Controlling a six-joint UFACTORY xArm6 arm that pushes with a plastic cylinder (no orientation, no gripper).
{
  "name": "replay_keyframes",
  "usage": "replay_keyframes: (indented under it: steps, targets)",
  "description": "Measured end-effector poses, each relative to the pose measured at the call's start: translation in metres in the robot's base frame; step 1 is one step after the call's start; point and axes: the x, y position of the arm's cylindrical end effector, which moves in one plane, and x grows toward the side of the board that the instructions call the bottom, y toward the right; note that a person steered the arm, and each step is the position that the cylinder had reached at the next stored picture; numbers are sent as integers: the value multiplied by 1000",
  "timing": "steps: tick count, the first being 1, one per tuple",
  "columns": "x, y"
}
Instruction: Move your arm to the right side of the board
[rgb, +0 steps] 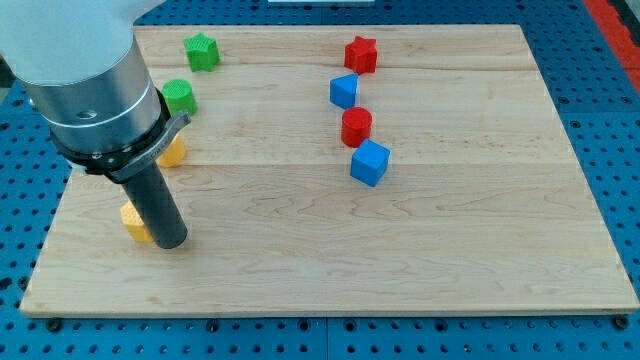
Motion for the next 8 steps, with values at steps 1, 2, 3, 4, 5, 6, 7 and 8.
replay_keyframes:
  steps: [1, 2, 3, 4, 5, 6, 7, 8]
  targets:
    - [0, 2]
    - [0, 2]
    - [0, 4]
    - [0, 7]
    - [0, 13]
    - [0, 17]
    - [0, 22]
    - [0, 31]
